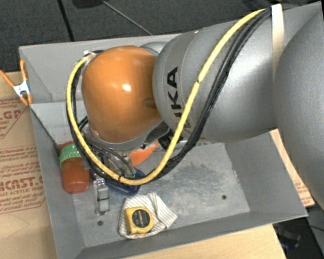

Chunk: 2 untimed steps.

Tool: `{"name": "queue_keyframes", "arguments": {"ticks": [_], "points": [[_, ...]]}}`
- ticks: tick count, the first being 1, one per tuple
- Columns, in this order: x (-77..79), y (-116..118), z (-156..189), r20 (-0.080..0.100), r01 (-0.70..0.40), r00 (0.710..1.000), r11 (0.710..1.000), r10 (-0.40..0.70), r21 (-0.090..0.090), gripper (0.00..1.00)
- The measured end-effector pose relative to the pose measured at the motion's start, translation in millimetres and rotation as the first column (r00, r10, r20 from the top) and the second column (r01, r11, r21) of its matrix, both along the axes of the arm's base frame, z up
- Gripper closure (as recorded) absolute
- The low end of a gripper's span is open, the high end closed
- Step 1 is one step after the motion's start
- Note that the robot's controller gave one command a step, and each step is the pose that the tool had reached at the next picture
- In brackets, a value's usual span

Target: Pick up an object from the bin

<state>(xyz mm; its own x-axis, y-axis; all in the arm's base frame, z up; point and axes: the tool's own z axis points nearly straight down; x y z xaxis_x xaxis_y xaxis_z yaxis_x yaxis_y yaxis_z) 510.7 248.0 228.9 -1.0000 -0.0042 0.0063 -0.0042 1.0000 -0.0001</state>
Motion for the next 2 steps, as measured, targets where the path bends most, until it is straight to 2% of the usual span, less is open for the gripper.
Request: {"name": "queue_keyframes", "arguments": {"ticks": [1, 2], "points": [[1.8, -2, 5, 0.007, 0.003, 1.0, 1.0, -0.003, 0.002, 0.0], [16.4, -6, -46, 0.015, -0.051, 0.999, 0.999, 0.051, 0.003, 0.0]]}}
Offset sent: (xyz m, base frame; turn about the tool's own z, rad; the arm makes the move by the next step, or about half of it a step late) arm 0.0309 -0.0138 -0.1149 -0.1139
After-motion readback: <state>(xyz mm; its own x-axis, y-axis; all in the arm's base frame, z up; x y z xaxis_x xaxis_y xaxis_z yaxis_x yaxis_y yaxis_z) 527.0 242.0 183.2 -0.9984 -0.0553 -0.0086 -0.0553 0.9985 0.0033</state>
